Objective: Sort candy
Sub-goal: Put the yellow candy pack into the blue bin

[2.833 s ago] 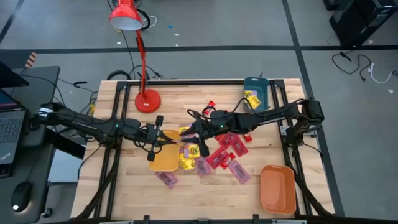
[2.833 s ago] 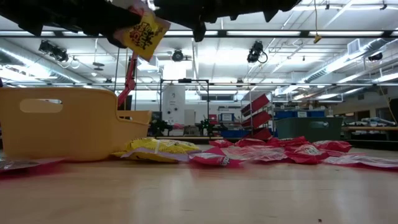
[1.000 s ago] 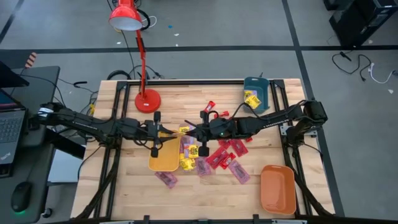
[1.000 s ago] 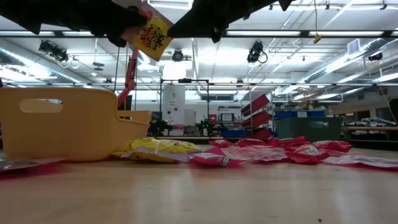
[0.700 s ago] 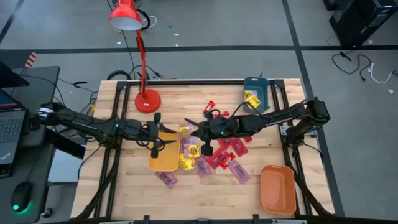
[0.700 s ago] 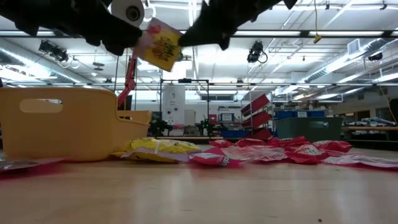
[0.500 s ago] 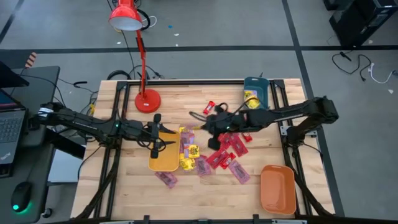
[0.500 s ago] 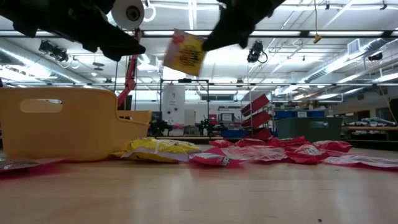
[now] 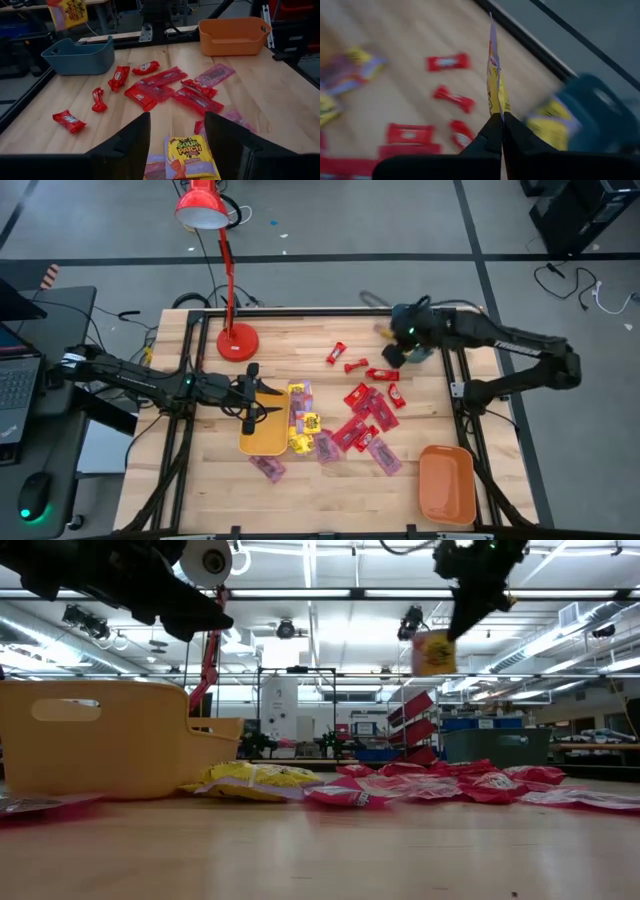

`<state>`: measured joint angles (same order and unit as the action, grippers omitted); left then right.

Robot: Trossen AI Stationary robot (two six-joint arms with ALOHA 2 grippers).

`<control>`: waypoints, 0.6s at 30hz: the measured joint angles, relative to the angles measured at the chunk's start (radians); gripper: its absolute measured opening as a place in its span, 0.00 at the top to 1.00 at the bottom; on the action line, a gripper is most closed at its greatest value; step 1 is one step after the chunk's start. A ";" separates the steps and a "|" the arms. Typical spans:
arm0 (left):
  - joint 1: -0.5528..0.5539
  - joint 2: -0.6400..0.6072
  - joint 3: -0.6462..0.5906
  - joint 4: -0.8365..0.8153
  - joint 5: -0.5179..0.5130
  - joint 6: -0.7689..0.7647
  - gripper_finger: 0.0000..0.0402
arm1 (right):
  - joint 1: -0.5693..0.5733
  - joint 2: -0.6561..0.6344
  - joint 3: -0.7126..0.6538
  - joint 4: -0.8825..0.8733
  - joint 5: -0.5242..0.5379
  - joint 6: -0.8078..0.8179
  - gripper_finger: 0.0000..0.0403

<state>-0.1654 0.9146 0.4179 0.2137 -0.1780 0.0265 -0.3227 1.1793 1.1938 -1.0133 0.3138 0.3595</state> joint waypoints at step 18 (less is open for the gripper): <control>0.000 0.000 0.000 0.000 0.000 -0.005 0.53 | -0.509 0.051 -0.073 -0.010 -0.175 -0.091 1.00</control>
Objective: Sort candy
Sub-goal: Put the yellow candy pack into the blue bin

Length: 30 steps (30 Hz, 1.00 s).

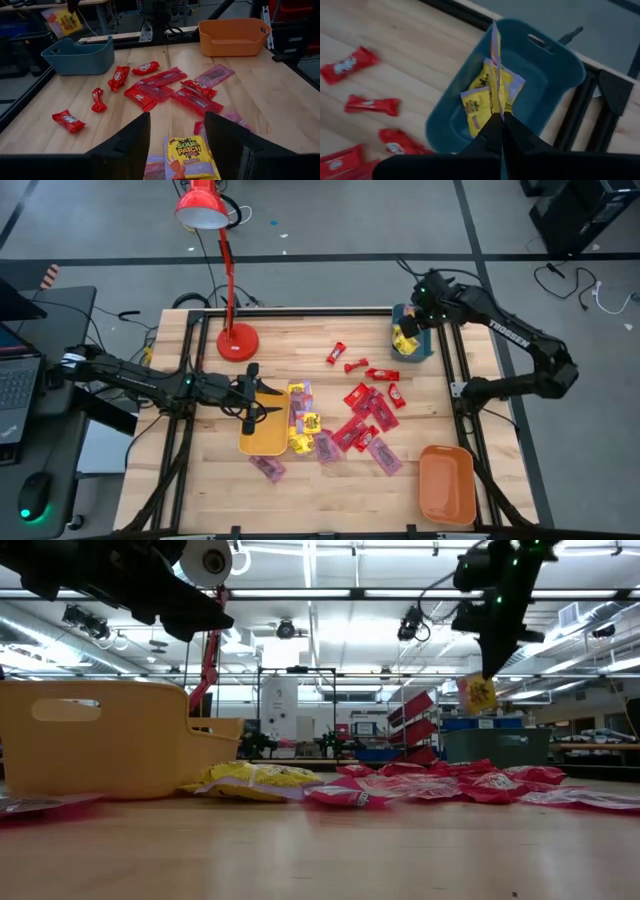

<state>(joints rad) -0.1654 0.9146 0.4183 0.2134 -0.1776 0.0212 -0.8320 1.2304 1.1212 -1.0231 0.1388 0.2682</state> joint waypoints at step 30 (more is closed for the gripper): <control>0.000 0.000 0.000 0.000 -0.034 0.000 0.53 | -0.154 0.099 -0.325 0.424 -0.087 -0.070 1.00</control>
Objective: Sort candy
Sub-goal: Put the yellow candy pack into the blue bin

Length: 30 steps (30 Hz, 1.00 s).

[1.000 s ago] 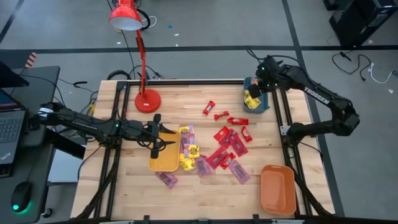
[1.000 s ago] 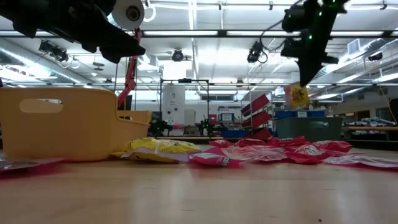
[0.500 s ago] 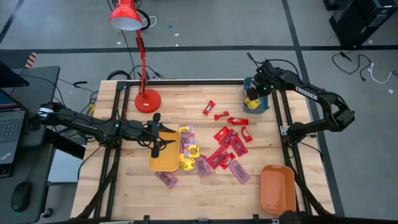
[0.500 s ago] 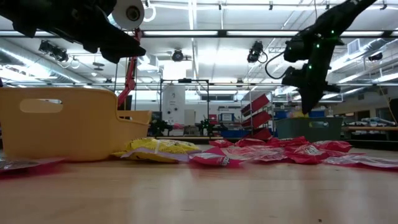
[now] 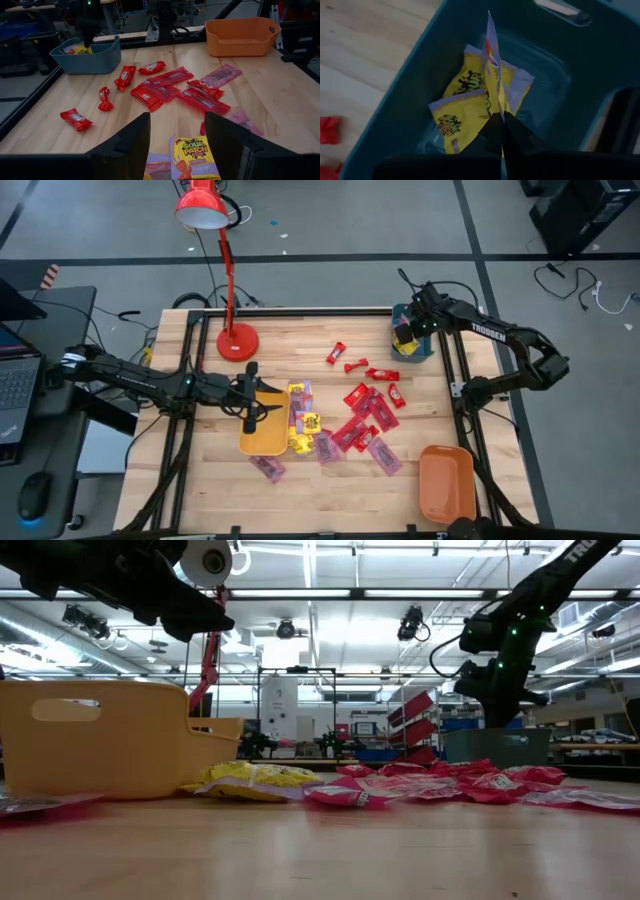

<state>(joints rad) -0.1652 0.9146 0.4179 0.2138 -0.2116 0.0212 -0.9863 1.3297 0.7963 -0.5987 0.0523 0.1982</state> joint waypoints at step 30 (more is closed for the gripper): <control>0.000 0.000 0.000 0.002 -0.008 0.000 0.53 | 0.011 0.000 0.000 -0.046 0.089 0.076 0.75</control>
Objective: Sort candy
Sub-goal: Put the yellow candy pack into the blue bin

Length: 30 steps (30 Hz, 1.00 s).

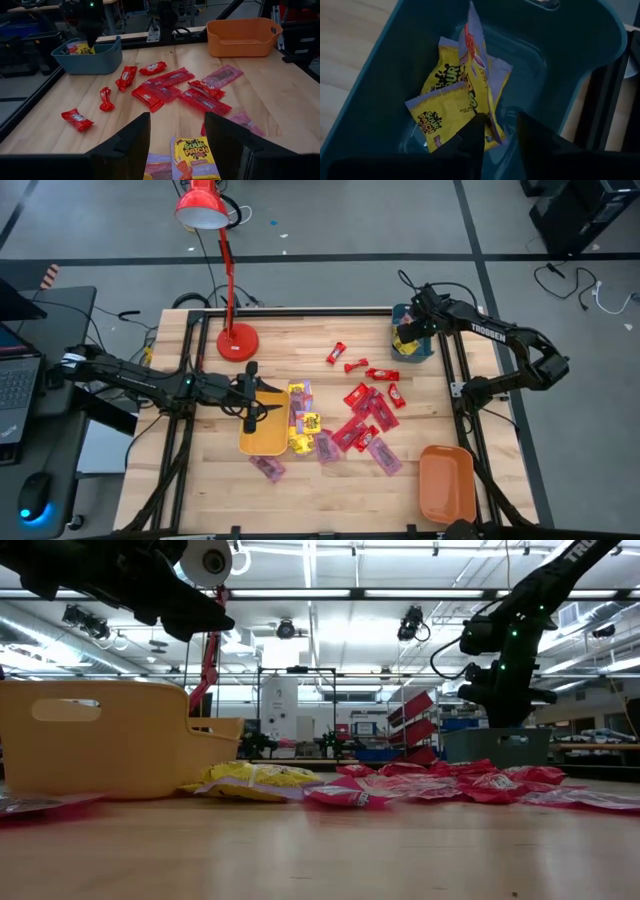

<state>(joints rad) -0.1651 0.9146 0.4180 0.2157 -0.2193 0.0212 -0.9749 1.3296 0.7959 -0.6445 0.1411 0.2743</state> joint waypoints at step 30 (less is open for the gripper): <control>0.000 0.000 0.000 0.000 -0.057 0.000 0.53 | 0.025 -0.001 0.000 0.068 0.131 0.128 0.74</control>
<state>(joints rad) -0.1650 0.9146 0.4183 0.2153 -0.2760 0.0212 -0.9500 1.3285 0.7963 -0.5763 0.2725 0.4021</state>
